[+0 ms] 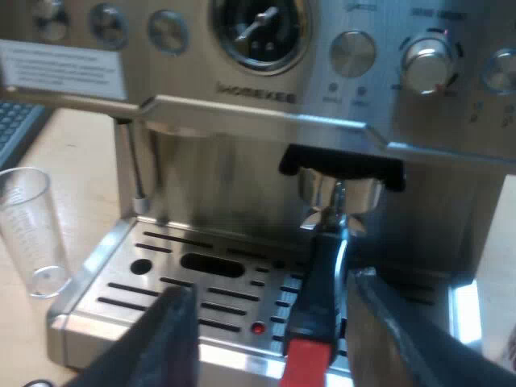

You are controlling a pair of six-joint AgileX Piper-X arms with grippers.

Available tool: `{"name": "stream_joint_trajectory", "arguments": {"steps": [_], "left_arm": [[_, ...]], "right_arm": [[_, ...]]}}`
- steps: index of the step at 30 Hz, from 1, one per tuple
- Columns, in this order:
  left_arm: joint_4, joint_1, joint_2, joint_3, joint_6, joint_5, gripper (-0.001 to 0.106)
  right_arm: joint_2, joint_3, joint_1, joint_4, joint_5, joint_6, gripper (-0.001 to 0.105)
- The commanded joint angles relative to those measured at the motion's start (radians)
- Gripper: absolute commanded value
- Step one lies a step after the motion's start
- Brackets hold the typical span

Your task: Grind coffee beans and then tamp

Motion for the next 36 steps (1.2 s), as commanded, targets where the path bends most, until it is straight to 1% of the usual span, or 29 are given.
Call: {"name": "stream_joint_trajectory", "arguments": {"steps": [1, 2, 3, 4, 5, 6, 8, 9, 13, 17, 21, 23, 24, 25, 28, 31, 36], "left_arm": [[-0.006, -0.006, -0.003, -0.004, -0.001, 0.007, 0.062], [-0.006, -0.006, -0.003, -0.004, -0.001, 0.007, 0.062], [-0.006, -0.006, -0.003, -0.004, -0.001, 0.007, 0.062], [-0.006, -0.006, -0.003, -0.004, -0.001, 0.007, 0.062], [-0.006, -0.006, -0.003, -0.004, -0.001, 0.007, 0.062], [-0.006, -0.006, -0.003, -0.004, -0.001, 0.007, 0.062], [-0.006, -0.006, -0.003, -0.004, -0.001, 0.007, 0.062], [-0.006, -0.006, -0.003, -0.004, -0.001, 0.007, 0.062], [-0.006, -0.006, -0.003, -0.004, -0.001, 0.007, 0.062], [-0.006, -0.006, -0.003, -0.004, -0.001, 0.007, 0.062], [-0.006, -0.006, -0.003, -0.004, -0.001, 0.007, 0.062], [-0.006, -0.006, -0.003, -0.004, -0.001, 0.007, 0.062], [-0.006, -0.006, -0.003, -0.004, -0.001, 0.007, 0.062], [-0.004, -0.006, -0.003, -0.004, -0.001, 0.007, 0.062], [-0.004, -0.006, -0.003, -0.004, -0.001, 0.007, 0.062], [-0.004, -0.006, -0.003, -0.004, -0.001, 0.007, 0.062], [-0.004, -0.006, -0.003, -0.004, -0.001, 0.007, 0.062]], "right_arm": [[-0.006, -0.056, -0.066, 0.12, -0.072, 0.067, 0.05], [-0.006, -0.062, -0.082, 0.146, -0.086, 0.073, 0.05], [-0.006, -0.071, -0.093, 0.163, -0.112, 0.098, 0.05], [-0.006, -0.089, -0.148, 0.237, -0.208, 0.137, 0.05], [-0.006, -0.093, -0.159, 0.249, -0.224, 0.149, 0.05], [-0.006, -0.095, -0.19, 0.275, -0.266, 0.168, 0.05], [-0.006, -0.094, -0.219, 0.299, -0.298, 0.179, 0.05], [-0.006, -0.094, -0.258, 0.33, -0.351, 0.196, 0.05], [-0.004, -0.094, -0.311, 0.356, -0.457, 0.209, 0.05], [0.004, -0.094, -0.318, 0.355, -0.486, 0.209, 0.05], [0.05, -0.115, -0.318, 0.359, -0.522, 0.209, 0.05], [0.057, -0.121, -0.318, 0.359, -0.523, 0.209, 0.049], [0.082, -0.136, -0.318, 0.362, -0.522, 0.209, 0.049], [0.126, -0.171, -0.318, 0.385, -0.522, 0.22, 0.049], [0.174, -0.2, -0.318, 0.404, -0.52, 0.223, 0.049], [0.209, -0.217, -0.318, 0.404, -0.518, 0.223, 0.049], [0.247, -0.218, -0.321, 0.409, -0.51, 0.223, 0.049]]}}
